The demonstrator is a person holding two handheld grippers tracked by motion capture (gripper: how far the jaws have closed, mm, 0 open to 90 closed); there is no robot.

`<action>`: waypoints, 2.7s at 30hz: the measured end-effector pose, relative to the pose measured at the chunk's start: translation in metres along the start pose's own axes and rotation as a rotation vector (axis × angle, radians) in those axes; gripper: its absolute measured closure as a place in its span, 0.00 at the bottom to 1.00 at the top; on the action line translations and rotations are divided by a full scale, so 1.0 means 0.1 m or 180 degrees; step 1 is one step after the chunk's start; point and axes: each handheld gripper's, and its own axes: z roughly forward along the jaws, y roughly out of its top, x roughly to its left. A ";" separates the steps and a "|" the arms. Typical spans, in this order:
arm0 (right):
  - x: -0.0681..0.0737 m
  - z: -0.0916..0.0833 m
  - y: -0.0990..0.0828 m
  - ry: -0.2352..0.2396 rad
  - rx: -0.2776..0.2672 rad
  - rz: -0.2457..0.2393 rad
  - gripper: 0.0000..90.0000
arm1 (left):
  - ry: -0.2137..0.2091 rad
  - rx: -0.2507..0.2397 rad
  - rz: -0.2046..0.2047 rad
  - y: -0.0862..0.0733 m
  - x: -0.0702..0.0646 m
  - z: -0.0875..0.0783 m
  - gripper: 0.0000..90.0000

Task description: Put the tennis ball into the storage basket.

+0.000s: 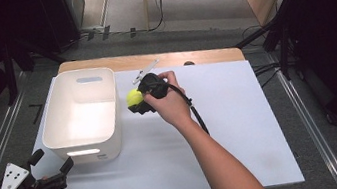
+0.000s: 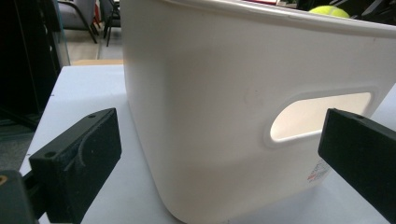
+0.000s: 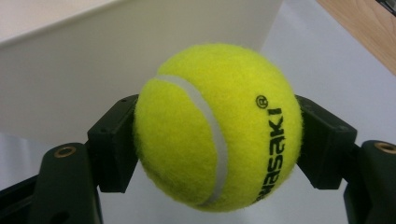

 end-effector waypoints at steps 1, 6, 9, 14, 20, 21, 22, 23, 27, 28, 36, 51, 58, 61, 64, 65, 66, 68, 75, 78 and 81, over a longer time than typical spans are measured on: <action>0.01 0.00 0.01 0.0005 -0.0007 -0.0011 0.26 | -0.0001 -0.0001 -0.0002 0.00 0.00 0.00 0.00; 0.05 -0.01 0.06 0.0036 -0.0015 -0.0058 0.26 | -0.0004 -0.0008 -0.0013 0.00 0.00 0.00 0.00; 0.07 -0.02 0.09 0.0044 -0.0016 -0.0069 0.26 | -0.0004 -0.0005 -0.0011 0.00 0.00 0.00 0.00; 0.12 -0.05 0.17 0.0091 -0.0026 -0.0130 0.26 | -0.0004 -0.0006 -0.0012 0.00 0.00 0.00 0.00; 0.15 -0.10 0.24 0.0107 -0.0072 -0.0176 0.26 | -0.0005 -0.0008 -0.0013 0.00 0.00 0.00 0.00; 0.15 -0.10 0.24 0.0107 -0.0072 -0.0176 0.26 | -0.0004 -0.0004 -0.0013 0.00 0.00 0.00 0.00; 0.15 -0.10 0.24 0.0093 -0.0073 -0.0172 0.26 | -0.0004 -0.0003 -0.0013 0.00 0.00 0.00 0.00; 0.15 -0.11 0.25 0.0100 -0.0078 -0.0182 0.26 | -0.0005 -0.0002 -0.0012 0.00 0.00 0.00 0.00; 0.16 -0.14 0.28 0.0091 -0.0086 -0.0206 0.26 | -0.0007 0.0002 -0.0011 0.00 0.00 0.00 0.00; 0.17 -0.15 0.28 0.0089 -0.0081 -0.0198 0.26 | -0.0006 0.0005 -0.0009 0.00 0.00 0.00 0.00; 0.21 -0.19 0.34 0.0096 -0.0095 -0.0223 0.26 | -0.0007 0.0003 -0.0004 0.00 -0.01 0.01 0.00; 0.32 -0.23 0.53 0.0111 -0.0153 -0.0341 0.26 | 0.0007 0.0027 0.0004 0.00 -0.01 0.01 0.00; 0.39 -0.18 0.62 0.0152 -0.0185 -0.0383 0.26 | 0.0002 0.0028 0.0000 0.00 -0.01 0.01 0.00; 0.41 -0.16 0.65 0.0160 -0.0188 -0.0411 0.26 | 0.0000 0.0027 0.0001 0.00 -0.01 0.01 0.00; 0.42 -0.13 0.67 0.0179 -0.0191 -0.0428 0.26 | -0.0002 0.0012 -0.0010 0.00 0.00 0.01 0.00; 0.42 -0.12 0.68 0.0180 -0.0194 -0.0455 0.26 | -0.0002 0.0012 -0.0011 0.00 0.00 0.01 0.00; 0.44 -0.10 0.70 0.0192 -0.0166 -0.0435 0.26 | -0.0001 0.0010 -0.0013 0.00 0.00 0.01 0.00; 0.44 -0.09 0.70 0.0205 -0.0182 -0.0459 0.26 | -0.0008 0.0014 -0.0005 0.00 0.00 0.01 0.00; 0.49 -0.01 0.72 0.0247 -0.0157 -0.0476 0.26 | -0.0004 0.0014 -0.0010 0.00 0.00 0.01 0.00; 0.52 0.02 0.73 0.0280 -0.0150 -0.0513 0.26 | -0.0002 0.0014 -0.0011 0.00 0.00 0.01 0.00; 0.54 0.05 0.73 0.0290 -0.0121 -0.0522 0.26 | -0.0006 0.0013 -0.0015 0.00 0.00 0.01 0.00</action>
